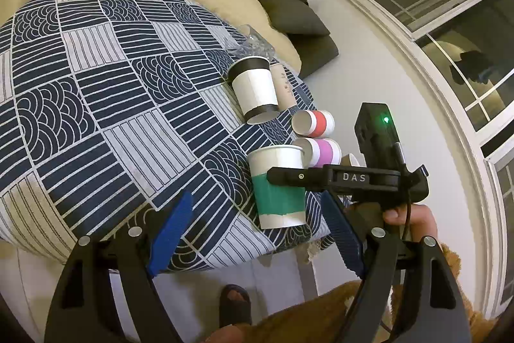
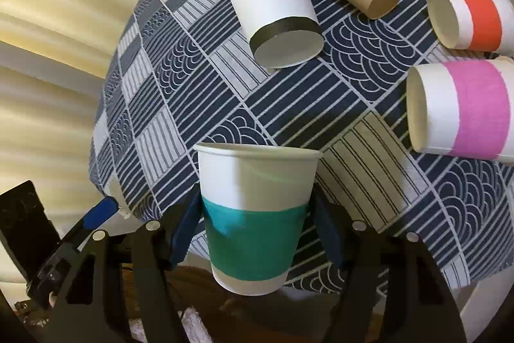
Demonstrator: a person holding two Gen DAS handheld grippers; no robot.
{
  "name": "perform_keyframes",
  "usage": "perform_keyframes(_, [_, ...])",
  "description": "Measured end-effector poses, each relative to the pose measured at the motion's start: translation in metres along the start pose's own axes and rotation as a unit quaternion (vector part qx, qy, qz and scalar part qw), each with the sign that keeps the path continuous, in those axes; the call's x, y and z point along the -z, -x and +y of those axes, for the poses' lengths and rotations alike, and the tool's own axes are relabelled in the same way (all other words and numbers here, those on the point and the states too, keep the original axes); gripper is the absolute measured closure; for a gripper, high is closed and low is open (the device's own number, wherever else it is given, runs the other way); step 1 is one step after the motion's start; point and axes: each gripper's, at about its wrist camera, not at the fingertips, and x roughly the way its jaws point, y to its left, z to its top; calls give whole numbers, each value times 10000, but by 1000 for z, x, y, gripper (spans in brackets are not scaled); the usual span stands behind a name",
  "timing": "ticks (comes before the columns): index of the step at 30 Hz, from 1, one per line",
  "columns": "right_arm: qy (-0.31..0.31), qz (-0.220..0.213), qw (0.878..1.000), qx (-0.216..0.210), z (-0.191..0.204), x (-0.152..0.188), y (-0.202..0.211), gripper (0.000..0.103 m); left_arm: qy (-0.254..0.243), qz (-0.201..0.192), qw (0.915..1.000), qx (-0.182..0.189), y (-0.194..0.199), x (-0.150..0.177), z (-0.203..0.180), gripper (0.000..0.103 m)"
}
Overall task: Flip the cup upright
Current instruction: 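Rotate the right gripper to turn the teal-banded cup rim-up, then lower the upright teal-banded cup onto the tablecloth and open the right gripper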
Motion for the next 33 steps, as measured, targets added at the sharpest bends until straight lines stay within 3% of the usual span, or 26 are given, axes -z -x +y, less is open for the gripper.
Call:
perform_keyframes(14, [268,-627,9976,147,23,21,42,38,47,-212,9997,57,20,5,3,23])
perform_keyframes(21, [526,-1668,9846,49,25,49,69,38,43,-356,9994,-16,27,7,3,23])
perform_keyframes(26, [952,-2902,9521,166,30,83,81,38,58,-415,9991,37,29,8,3,23])
perform_keyframes(29, [1069,-3357,9358,131,31,98,81,38,32,-441,9990,-11,28,8,2,23])
perform_keyframes(33, [1233,-4157,9005,342,33,118,79,38,-11,-431,9990,-98,25,10,1,23])
